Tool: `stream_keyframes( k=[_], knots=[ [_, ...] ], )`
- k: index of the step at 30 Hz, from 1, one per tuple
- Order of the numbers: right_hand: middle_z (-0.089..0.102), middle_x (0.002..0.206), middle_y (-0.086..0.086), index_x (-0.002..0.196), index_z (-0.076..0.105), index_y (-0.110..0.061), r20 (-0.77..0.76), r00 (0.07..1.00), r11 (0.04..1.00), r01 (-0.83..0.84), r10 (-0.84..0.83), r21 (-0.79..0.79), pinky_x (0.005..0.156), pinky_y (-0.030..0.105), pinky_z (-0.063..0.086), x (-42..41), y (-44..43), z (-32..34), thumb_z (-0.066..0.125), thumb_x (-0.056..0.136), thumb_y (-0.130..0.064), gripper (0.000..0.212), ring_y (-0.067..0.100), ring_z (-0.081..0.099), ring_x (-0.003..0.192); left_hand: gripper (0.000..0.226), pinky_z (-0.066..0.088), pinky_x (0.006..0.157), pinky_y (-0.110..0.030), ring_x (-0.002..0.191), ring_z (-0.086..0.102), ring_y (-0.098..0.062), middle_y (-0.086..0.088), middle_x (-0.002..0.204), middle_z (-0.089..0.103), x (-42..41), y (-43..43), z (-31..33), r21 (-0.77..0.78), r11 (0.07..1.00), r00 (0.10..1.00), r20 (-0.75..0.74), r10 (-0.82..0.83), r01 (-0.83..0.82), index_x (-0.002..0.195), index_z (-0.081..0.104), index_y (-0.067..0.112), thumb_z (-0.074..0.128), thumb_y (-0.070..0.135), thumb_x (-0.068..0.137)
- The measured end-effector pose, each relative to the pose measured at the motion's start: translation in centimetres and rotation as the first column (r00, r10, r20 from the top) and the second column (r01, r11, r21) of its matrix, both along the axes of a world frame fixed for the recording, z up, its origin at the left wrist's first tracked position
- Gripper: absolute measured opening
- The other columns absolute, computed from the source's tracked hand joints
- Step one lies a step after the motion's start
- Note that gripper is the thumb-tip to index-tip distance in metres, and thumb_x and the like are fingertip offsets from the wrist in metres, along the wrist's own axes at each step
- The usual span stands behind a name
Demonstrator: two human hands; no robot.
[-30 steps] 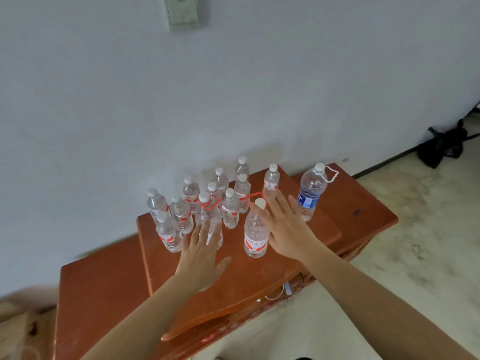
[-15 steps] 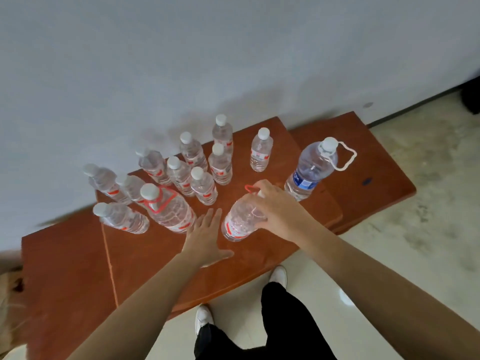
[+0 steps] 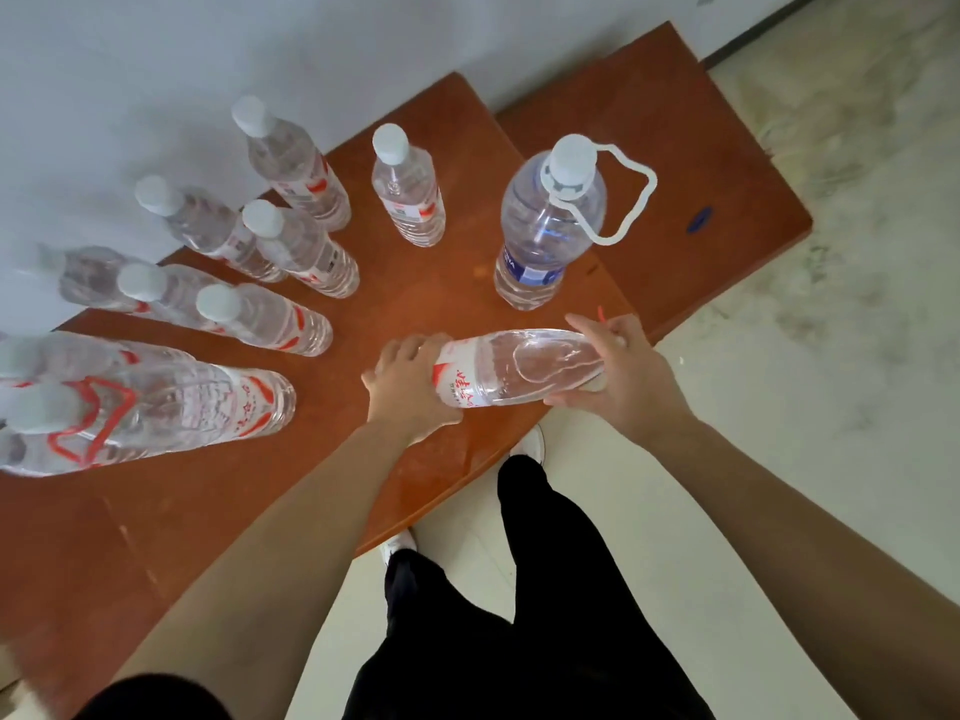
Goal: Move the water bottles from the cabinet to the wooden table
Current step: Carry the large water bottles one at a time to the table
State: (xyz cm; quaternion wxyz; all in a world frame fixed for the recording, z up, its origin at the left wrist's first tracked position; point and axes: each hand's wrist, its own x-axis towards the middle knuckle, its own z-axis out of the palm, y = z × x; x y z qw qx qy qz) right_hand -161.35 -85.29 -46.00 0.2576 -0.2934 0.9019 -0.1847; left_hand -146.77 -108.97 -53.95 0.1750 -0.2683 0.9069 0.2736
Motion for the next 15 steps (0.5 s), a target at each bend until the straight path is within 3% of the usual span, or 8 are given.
stream_keyframes(
  k=[3,6,9,13,15],
  knots=[
    [0.041,0.137,0.015,0.153,0.038,-0.031,-0.063,0.991,0.98,-0.105,0.117,0.171,0.095,0.049,0.052,-0.4,-1.1,-0.2,0.085,0.068,-0.061,0.102,0.036,0.045,0.129,0.097,0.036,0.096,-0.054,0.134,0.032,-0.024,0.008,0.141,0.047,-0.1,0.7,0.0,-0.049,0.997,0.999,0.004,0.053,-0.052,0.136,0.04,0.042,0.083,0.047,0.049],
    [0.038,0.143,0.017,0.155,0.027,-0.034,-0.123,0.976,0.941,-0.136,0.182,0.309,0.097,0.046,0.051,0.1,-2.6,-0.1,0.083,0.073,-0.058,0.102,0.036,0.041,0.132,0.094,0.035,0.098,-0.056,0.135,0.03,-0.023,0.009,0.141,0.047,0.8,1.3,0.3,-0.075,0.988,0.991,0.005,0.136,-0.135,0.136,0.041,0.041,0.083,0.045,0.053],
    [0.035,0.148,0.018,0.154,0.025,-0.033,-0.181,0.958,0.926,-0.149,0.222,0.346,0.102,0.048,0.047,1.5,-3.6,0.4,0.077,0.075,-0.065,0.1,0.035,0.039,0.134,0.089,0.033,0.1,-0.06,0.136,0.03,-0.023,0.008,0.14,0.048,2.7,1.9,1.2,-0.109,0.974,0.98,-0.026,0.195,-0.197,0.135,0.039,0.04,0.082,0.046,0.057],
    [0.029,0.155,0.022,0.157,0.013,-0.032,-0.269,0.919,0.896,-0.161,0.289,0.414,0.117,0.061,0.024,4.2,-4.9,1.7,0.065,0.073,-0.081,0.11,0.041,0.029,0.146,0.089,0.03,0.101,-0.061,0.135,0.029,-0.022,0.009,0.14,0.048,4.7,1.6,3.6,-0.176,0.96,0.976,-0.047,0.212,-0.217,0.136,0.037,0.041,0.081,0.051,0.059],
    [0.026,0.158,0.021,0.156,0.009,-0.031,-0.288,0.905,0.889,-0.172,0.313,0.425,0.118,0.06,0.025,4.9,-5.7,2.6,0.061,0.074,-0.084,0.111,0.041,0.026,0.148,0.091,0.028,0.105,-0.063,0.137,0.027,-0.022,0.01,0.142,0.046,5.5,1.2,5.0,-0.196,0.953,0.973,-0.039,0.228,-0.231,0.137,0.036,0.042,0.082,0.052,0.06]
  ],
)
